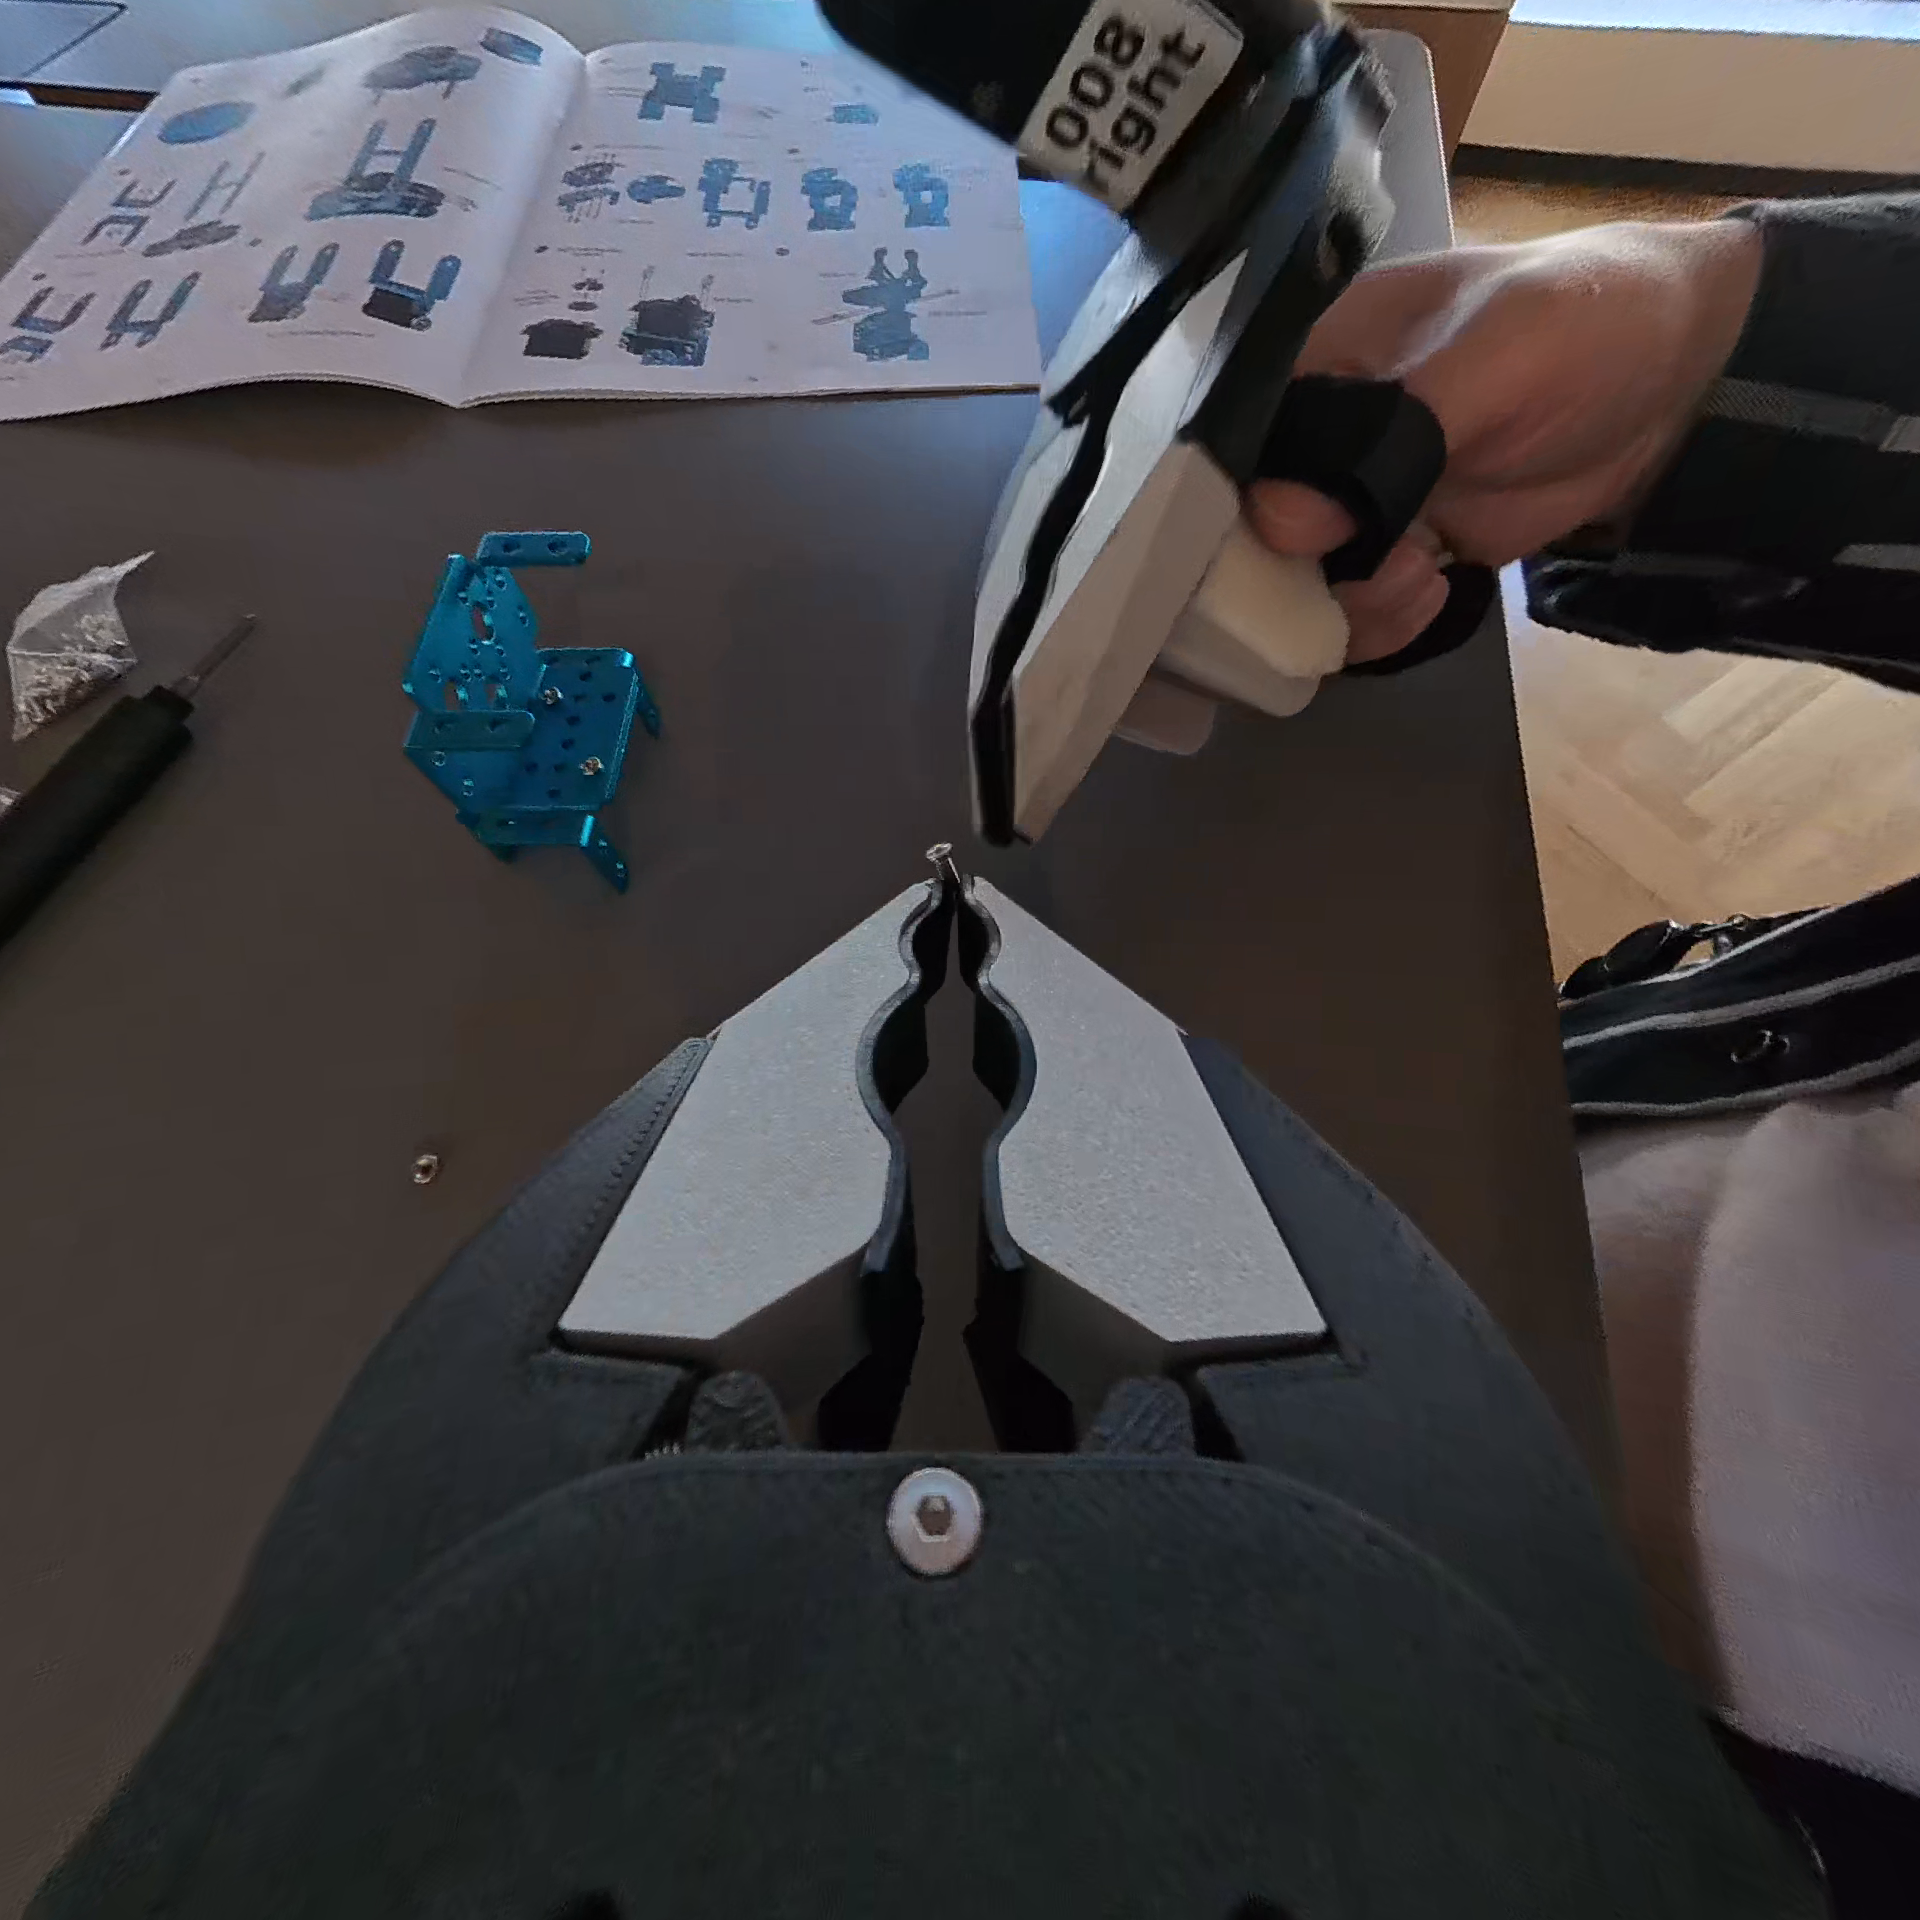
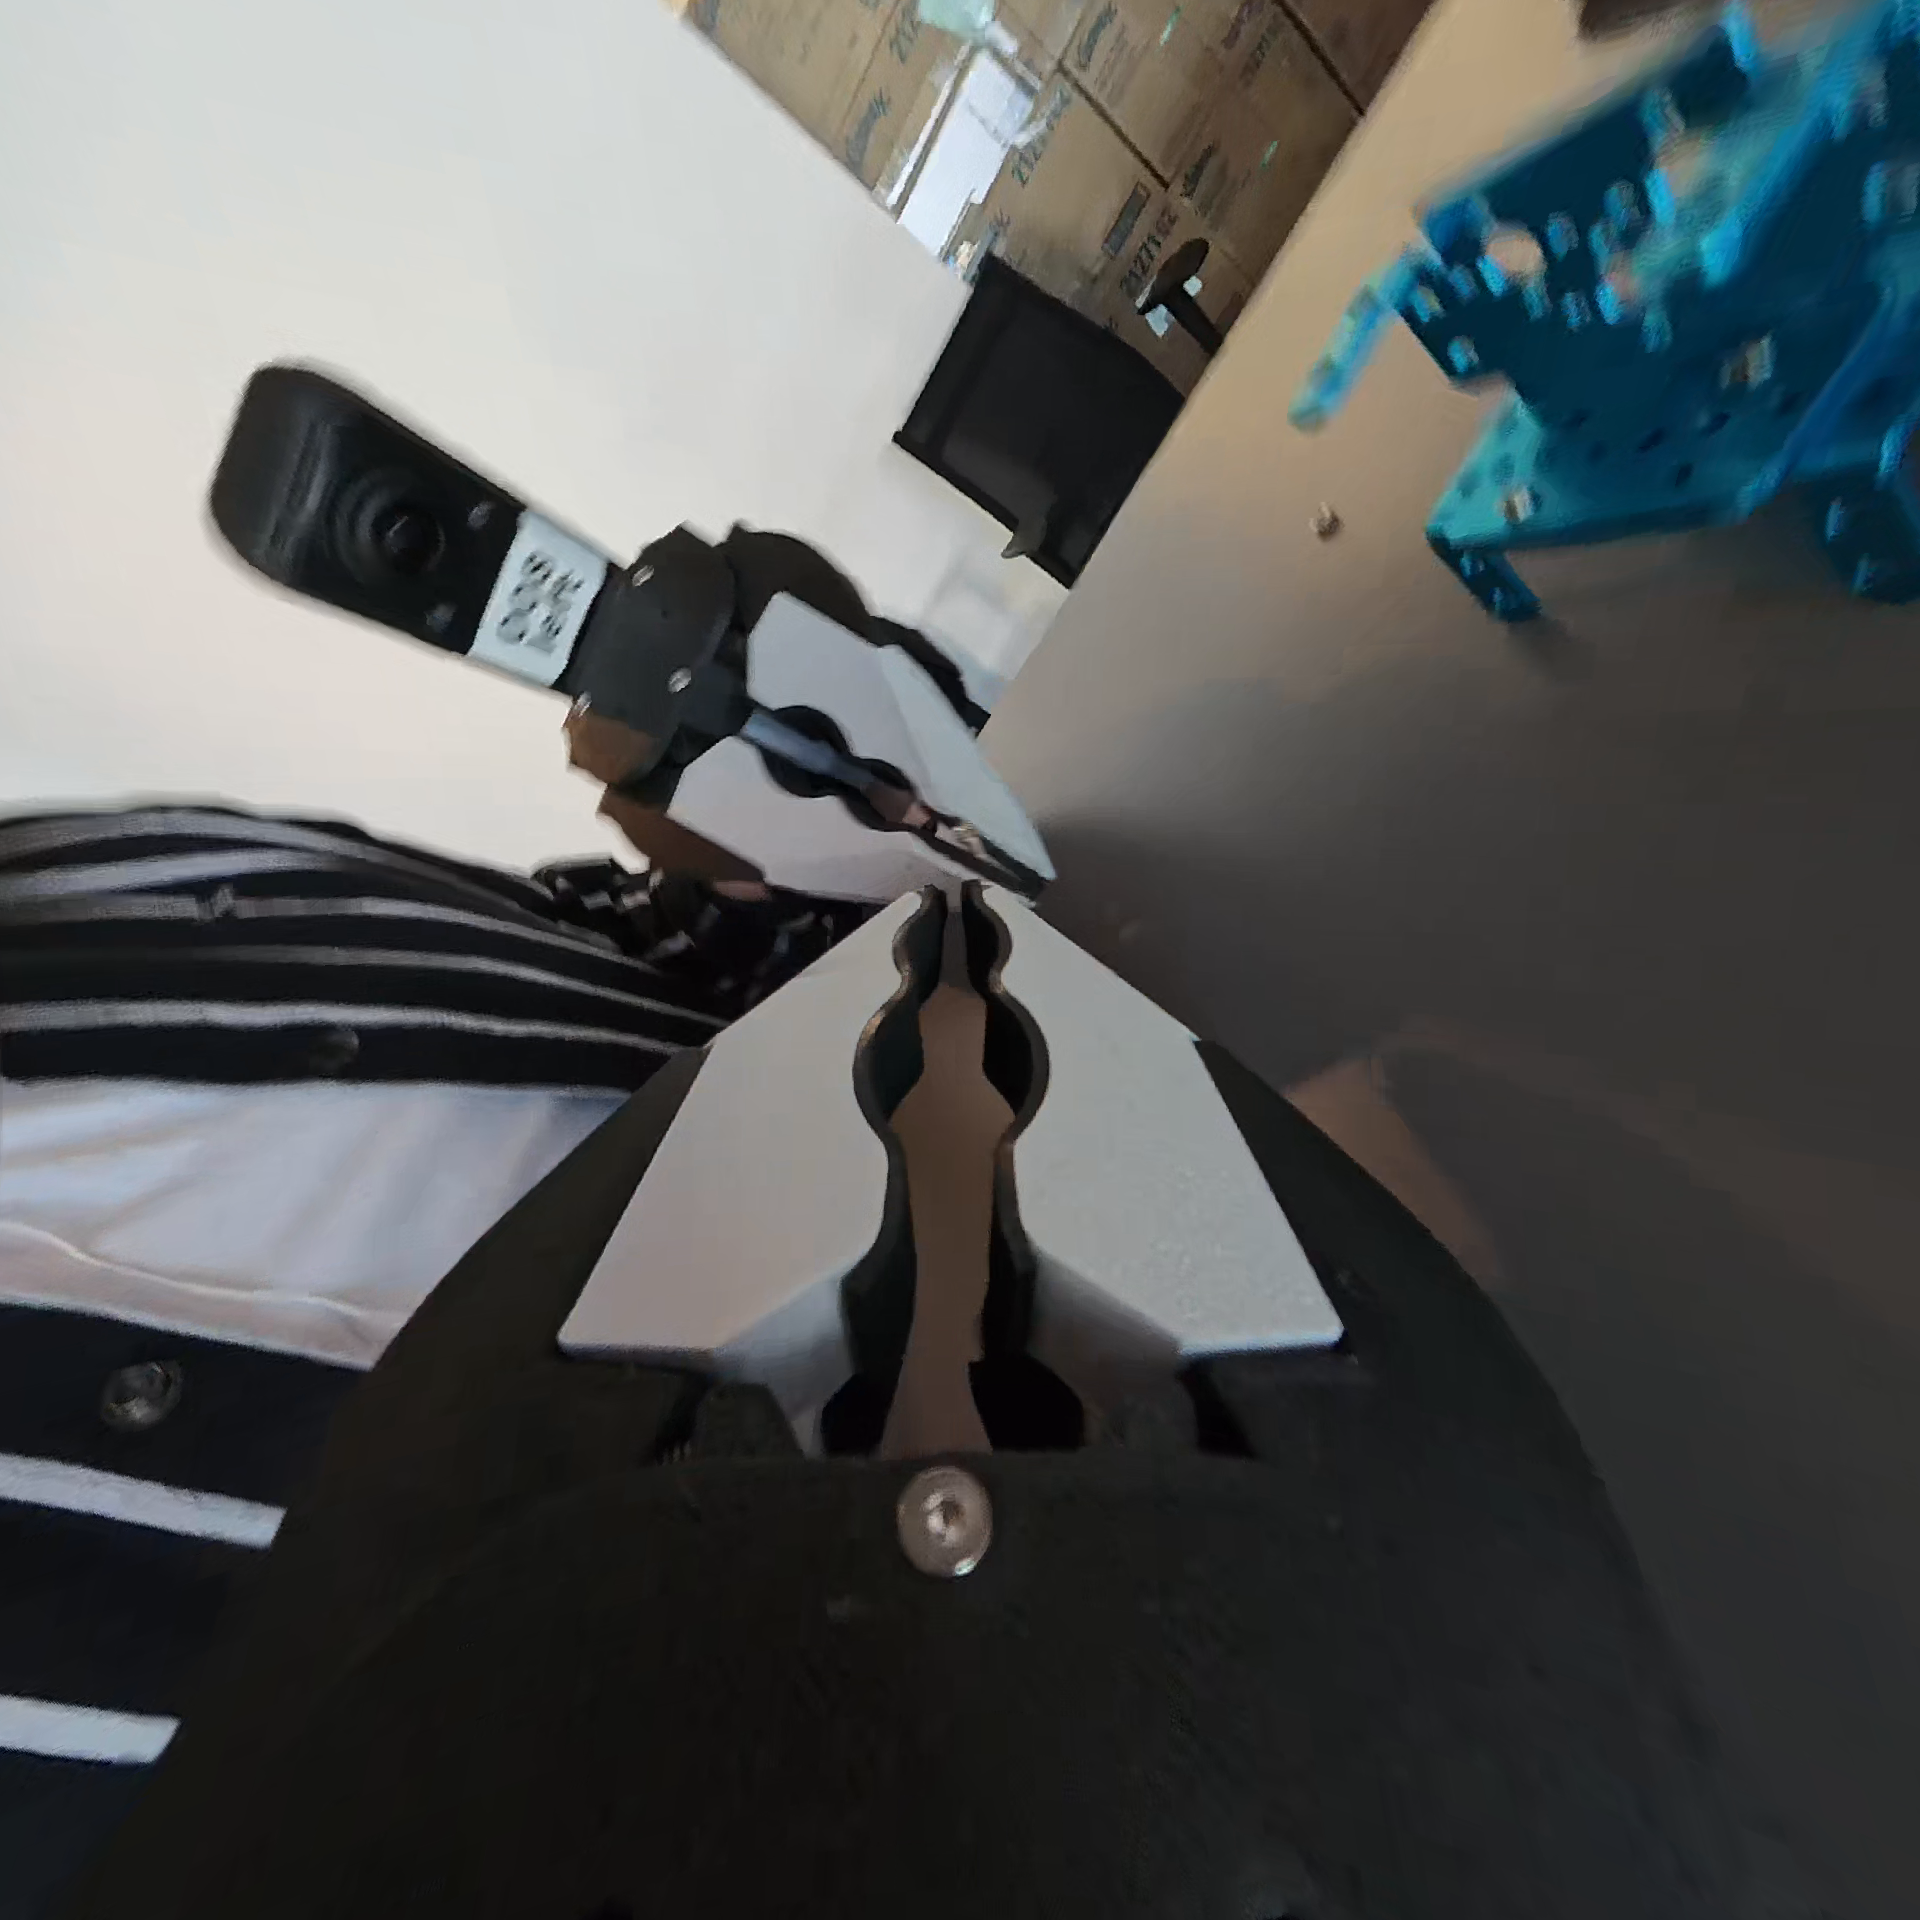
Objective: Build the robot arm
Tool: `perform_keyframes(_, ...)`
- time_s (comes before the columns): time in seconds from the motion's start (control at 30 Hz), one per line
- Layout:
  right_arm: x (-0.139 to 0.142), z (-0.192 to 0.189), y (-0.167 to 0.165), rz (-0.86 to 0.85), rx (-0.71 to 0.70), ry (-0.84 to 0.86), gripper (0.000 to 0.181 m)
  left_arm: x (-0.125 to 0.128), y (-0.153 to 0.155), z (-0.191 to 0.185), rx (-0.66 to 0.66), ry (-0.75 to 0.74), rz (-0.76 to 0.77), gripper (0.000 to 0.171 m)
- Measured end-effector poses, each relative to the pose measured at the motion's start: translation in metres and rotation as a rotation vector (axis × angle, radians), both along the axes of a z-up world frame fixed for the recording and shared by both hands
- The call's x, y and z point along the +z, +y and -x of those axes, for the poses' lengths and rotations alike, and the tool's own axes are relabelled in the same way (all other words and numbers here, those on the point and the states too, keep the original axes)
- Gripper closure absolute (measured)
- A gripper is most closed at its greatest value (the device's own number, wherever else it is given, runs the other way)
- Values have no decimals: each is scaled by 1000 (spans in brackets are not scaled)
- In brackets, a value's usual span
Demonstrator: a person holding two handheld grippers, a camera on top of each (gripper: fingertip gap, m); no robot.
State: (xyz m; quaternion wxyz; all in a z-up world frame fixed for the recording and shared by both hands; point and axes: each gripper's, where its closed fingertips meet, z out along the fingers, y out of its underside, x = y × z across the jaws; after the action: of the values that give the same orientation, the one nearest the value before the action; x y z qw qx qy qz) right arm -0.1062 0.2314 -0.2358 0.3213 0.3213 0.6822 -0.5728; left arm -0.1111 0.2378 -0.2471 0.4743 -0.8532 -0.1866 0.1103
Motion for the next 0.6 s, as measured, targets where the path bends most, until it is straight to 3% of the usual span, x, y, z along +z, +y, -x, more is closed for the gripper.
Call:
perform_keyframes(0.13, 23, 3, 12, -5, 40, 346, 175, 4, 8, -5, -60, 34, 1, 171)
perform_keyframes(0.37, 52, -5, 26, -201, 166, 888, 166, 50, 31, -5, -51, 359, -38, 171)
perform_keyframes(0.6, 62, -3, 36, -117, 219, 870, 172, 60, 46, -6, -51, 421, -24, 171)
